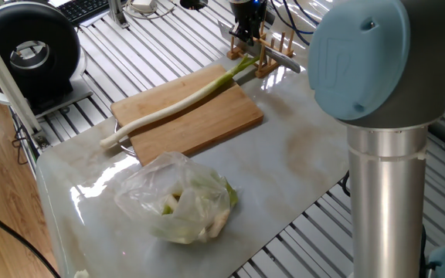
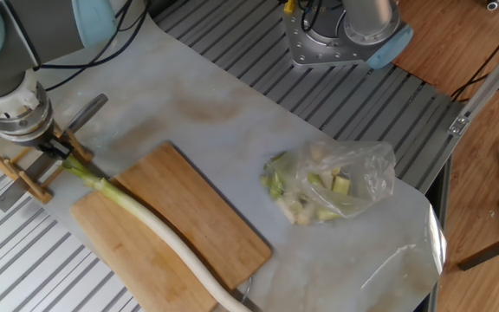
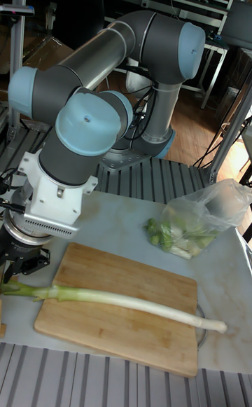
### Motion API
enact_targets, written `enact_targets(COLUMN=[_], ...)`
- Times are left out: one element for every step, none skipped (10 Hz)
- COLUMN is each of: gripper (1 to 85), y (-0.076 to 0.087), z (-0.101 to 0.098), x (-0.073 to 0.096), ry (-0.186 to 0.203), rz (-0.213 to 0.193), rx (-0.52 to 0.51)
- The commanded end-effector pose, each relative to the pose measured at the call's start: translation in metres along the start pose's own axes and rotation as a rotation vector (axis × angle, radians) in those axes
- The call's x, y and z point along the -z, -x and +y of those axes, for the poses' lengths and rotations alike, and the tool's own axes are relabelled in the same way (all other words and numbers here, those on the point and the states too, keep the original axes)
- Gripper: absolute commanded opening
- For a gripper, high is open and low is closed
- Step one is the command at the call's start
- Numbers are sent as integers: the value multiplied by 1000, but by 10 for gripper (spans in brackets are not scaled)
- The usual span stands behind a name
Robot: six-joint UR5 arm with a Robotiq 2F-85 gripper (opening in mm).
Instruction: Chop the scallions
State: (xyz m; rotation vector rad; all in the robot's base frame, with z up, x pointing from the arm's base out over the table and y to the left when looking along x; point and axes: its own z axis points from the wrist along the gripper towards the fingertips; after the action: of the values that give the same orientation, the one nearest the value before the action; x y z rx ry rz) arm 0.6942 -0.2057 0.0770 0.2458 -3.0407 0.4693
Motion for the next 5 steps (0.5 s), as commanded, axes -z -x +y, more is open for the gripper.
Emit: enact_targets(gripper=[300,297,283,277,273], y=[-2,-2,-3,-4,-4], z=[3,2,2,2,4], x=[-4,-5,-5,-6,-7], ry=[11,8,7,11,22], rz=[10,10,14,13,10], rx=[-3,-3,-3,-1,1])
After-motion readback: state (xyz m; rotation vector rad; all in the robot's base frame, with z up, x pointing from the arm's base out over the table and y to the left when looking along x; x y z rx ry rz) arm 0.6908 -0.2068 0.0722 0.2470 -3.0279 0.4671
